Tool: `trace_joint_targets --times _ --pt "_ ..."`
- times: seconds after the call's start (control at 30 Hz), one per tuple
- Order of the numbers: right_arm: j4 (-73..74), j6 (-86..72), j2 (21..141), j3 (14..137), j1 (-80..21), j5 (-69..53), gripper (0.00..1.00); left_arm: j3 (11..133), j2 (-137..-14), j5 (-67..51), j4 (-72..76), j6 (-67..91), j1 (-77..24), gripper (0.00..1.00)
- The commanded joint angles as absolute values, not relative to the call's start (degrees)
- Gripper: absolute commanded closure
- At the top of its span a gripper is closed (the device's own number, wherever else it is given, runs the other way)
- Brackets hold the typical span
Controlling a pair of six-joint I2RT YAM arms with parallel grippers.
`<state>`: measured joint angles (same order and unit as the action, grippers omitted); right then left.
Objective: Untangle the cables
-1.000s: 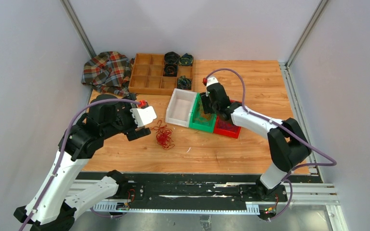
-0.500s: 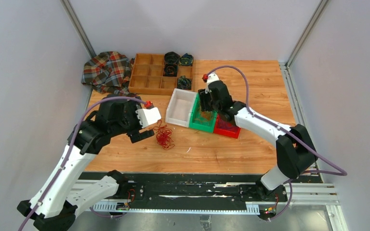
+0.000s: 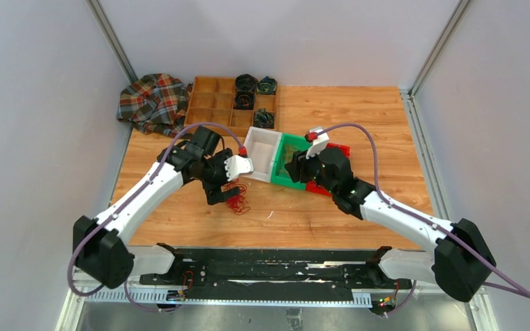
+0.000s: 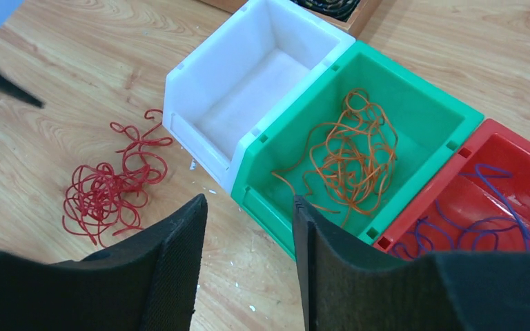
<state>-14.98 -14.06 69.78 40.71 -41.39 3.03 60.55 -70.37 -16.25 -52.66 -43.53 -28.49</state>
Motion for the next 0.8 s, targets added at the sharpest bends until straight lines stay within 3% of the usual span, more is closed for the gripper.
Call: trace_joint_targets --times 0.0,0.13,0.27,0.53,0.6,0.77 --pt "-16.4 -15.7 64.7 38.0 -42.3 3.8 0.55 62.9 -77.0 -27.5 -49.9 -53.7 -22.7 0.03" --pt "-16.0 -16.9 62.7 36.0 -43.1 4.3 0.71 65.5 -83.1 -30.6 -53.5 -64.8 -21.2 0.03" --pt "-16.2 -17.7 63.3 36.1 -44.3 3.8 0.74 68.6 -89.6 -32.3 -55.1 -69.3 -21.3 0.04" --pt "-16.1 -18.4 66.6 38.6 -46.1 2.8 0.87 72.4 -96.7 -35.5 -55.1 -73.8 -21.2 0.17" --pt "-15.9 -18.3 67.0 38.9 -46.4 3.1 0.90 72.1 -97.7 -35.1 -55.1 -74.7 -21.3 0.26" --pt "-16.8 -18.5 67.3 39.1 -46.6 3.1 0.95 70.6 -97.4 -34.9 -55.1 -74.0 -21.2 0.60"
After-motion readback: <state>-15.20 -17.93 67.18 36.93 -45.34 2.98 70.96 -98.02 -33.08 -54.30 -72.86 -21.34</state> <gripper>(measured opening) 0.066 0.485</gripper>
